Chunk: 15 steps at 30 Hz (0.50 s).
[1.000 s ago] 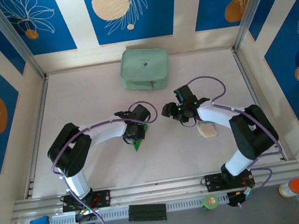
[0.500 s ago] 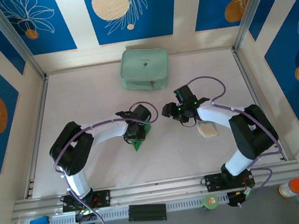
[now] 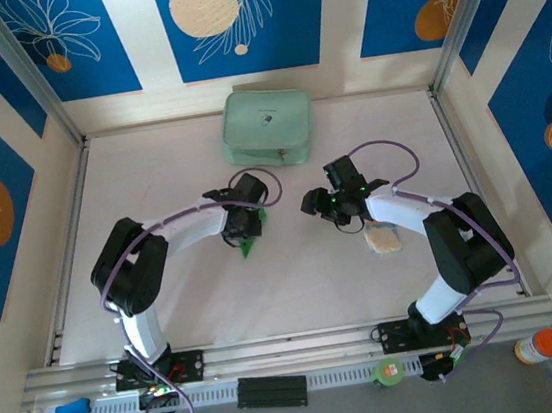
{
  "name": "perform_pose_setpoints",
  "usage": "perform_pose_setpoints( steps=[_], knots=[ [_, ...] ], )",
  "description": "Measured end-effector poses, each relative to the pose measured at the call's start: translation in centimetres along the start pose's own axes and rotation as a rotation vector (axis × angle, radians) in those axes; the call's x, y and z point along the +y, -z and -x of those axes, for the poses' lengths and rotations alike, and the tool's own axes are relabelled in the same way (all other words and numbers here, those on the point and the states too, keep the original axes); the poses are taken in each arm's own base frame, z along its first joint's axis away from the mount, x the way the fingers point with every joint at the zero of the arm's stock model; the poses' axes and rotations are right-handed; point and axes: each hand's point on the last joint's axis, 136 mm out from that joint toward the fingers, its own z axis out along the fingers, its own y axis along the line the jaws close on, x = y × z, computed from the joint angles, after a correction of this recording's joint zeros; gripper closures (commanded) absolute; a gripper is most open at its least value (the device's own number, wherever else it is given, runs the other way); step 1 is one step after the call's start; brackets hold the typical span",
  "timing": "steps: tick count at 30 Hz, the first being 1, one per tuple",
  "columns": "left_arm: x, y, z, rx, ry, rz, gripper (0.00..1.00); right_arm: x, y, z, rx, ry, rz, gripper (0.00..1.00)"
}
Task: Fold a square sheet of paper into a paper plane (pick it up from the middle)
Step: Move the paper plane to the top-center of the table.
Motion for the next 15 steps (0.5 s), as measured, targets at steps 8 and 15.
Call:
perform_pose_setpoints(
  steps=[8, 15],
  knots=[
    [0.7, -2.0, 4.2, -0.04, 0.021, -0.011, 0.88, -0.5, 0.7, 0.2, -0.013, -0.012, 0.0, 0.38],
    [0.1, -3.2, 5.3, -0.038, -0.001, -0.016, 0.85, -0.5, 0.8, 0.3, -0.016, -0.014, 0.001, 0.38]
  ],
)
